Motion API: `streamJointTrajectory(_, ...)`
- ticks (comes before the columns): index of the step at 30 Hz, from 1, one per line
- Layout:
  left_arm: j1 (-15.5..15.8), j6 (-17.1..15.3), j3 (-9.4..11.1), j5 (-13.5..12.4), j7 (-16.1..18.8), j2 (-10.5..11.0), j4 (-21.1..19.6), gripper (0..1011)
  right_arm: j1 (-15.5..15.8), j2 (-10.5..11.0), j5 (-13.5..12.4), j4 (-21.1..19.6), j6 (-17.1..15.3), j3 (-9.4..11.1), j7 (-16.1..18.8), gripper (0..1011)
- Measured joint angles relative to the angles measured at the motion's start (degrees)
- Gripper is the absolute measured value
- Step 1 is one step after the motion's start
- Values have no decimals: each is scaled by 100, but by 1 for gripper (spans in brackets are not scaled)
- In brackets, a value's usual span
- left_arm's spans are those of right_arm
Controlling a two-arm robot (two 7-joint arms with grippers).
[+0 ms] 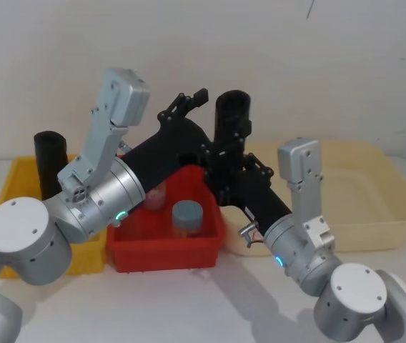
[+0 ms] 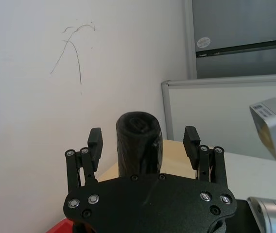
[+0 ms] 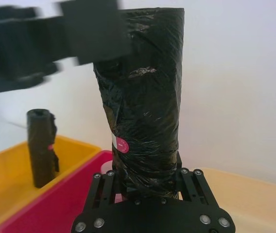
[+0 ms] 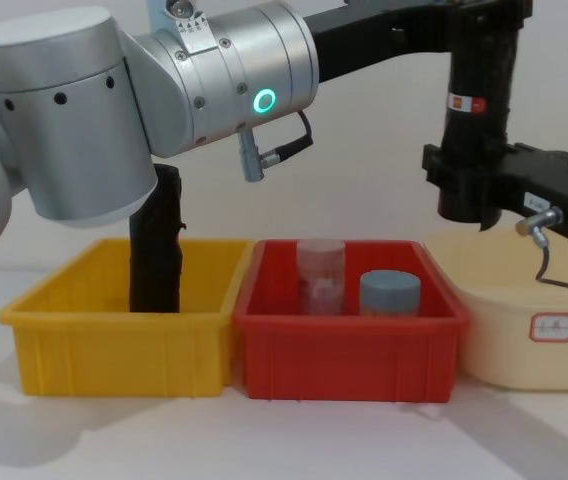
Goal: Pick up the garbage bag with the one hand and transfer it to the other hand.
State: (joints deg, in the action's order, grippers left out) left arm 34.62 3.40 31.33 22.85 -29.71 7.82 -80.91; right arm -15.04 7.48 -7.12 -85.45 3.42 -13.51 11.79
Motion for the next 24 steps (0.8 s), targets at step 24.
streamJointTrajectory(24,0,0,0,0,0,0,0,1001,-656,90,-157,788,-163,807,-454,557)
